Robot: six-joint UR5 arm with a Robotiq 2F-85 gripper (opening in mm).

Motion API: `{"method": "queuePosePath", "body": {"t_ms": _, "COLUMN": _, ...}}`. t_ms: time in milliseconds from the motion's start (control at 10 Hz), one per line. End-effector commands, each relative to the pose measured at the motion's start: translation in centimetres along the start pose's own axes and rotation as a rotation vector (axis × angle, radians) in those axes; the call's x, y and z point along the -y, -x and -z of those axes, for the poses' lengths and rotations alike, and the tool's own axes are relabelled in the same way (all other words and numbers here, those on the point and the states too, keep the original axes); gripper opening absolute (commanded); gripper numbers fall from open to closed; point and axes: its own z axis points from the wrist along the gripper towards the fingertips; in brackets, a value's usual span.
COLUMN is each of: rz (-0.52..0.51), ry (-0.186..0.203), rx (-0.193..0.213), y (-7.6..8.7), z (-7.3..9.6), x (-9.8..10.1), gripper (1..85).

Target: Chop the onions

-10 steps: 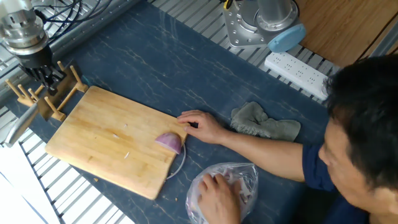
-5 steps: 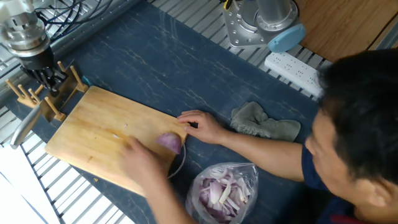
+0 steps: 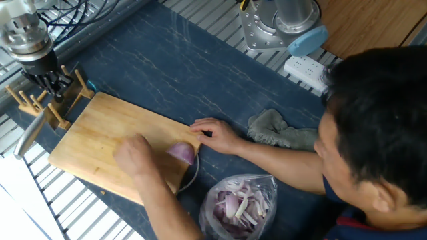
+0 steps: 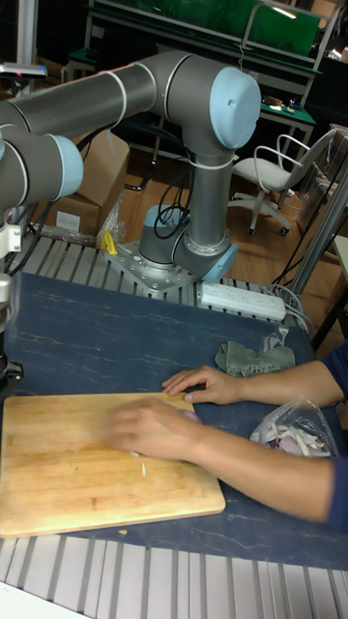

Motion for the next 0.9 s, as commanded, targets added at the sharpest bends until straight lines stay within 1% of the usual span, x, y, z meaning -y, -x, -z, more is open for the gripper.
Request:
{"method": "queuePosePath", "body": {"t_ms": 0, "rz": -0.004, "ry": 0.031, "rx": 0.016, "y": 0.3, "z": 0.1, "x": -0.7, "gripper": 57.0}}
{"method": "queuePosePath", "body": {"t_ms": 200, "rz": 0.002, "ry": 0.046, "rx": 0.013, "y": 0.3, "z": 0.2, "x": -1.1, "gripper": 63.3}}
{"method": "queuePosePath", "body": {"t_ms": 400, "rz": 0.015, "ry": 0.049, "rx": 0.006, "y": 0.1, "z": 0.2, "x": -1.1, "gripper": 68.3}}
{"method": "queuePosePath", "body": {"t_ms": 600, "rz": 0.024, "ry": 0.053, "rx": 0.000, "y": -0.1, "z": 0.2, "x": -1.2, "gripper": 75.7}}
{"method": "queuePosePath", "body": {"t_ms": 700, "rz": 0.032, "ry": 0.052, "rx": -0.015, "y": -0.5, "z": 0.2, "x": -1.2, "gripper": 77.0}}
{"method": "queuePosePath", "body": {"t_ms": 800, "rz": 0.043, "ry": 0.038, "rx": -0.022, "y": -0.7, "z": 0.2, "x": -0.8, "gripper": 77.3}}
